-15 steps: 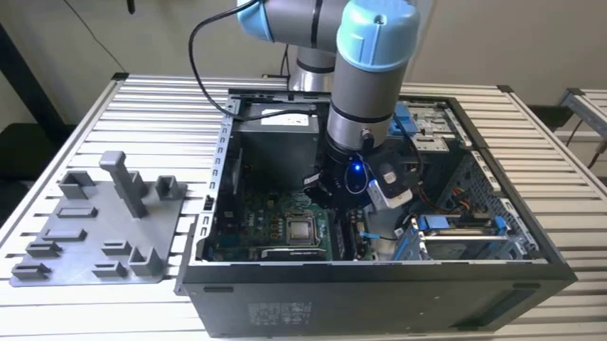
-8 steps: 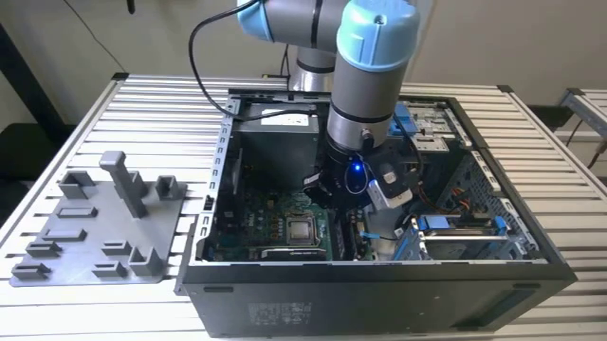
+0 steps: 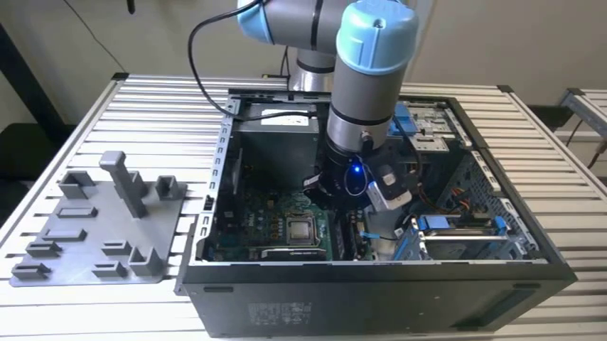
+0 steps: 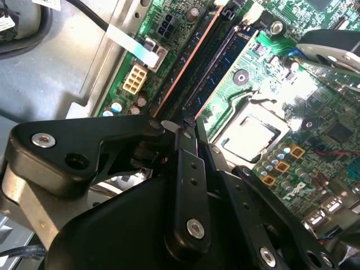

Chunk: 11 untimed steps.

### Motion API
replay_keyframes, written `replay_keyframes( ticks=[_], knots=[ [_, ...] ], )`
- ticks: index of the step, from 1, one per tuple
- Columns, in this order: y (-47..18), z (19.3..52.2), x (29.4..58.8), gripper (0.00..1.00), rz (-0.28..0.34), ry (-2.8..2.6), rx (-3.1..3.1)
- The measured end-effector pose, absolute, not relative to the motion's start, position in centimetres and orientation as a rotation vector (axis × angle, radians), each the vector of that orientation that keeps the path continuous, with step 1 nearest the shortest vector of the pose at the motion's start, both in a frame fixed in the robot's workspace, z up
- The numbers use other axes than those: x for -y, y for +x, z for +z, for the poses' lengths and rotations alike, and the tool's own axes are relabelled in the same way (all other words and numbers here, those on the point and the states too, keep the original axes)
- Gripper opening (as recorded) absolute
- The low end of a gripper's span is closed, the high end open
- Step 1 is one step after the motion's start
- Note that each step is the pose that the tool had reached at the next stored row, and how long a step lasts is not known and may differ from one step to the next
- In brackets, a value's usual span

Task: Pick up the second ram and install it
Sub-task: 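Insert the second ram into the second slot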

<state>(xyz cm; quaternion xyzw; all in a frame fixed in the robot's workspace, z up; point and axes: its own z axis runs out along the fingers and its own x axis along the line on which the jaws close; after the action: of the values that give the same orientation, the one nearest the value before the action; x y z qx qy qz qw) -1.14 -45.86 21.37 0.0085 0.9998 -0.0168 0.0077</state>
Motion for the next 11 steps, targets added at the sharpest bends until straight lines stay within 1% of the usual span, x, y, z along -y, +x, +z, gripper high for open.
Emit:
replay_keyframes(
  ticks=[11],
  knots=[
    [-1.13,21.33,45.86,0.14,-0.053,0.027,-3.126]
  ],
)
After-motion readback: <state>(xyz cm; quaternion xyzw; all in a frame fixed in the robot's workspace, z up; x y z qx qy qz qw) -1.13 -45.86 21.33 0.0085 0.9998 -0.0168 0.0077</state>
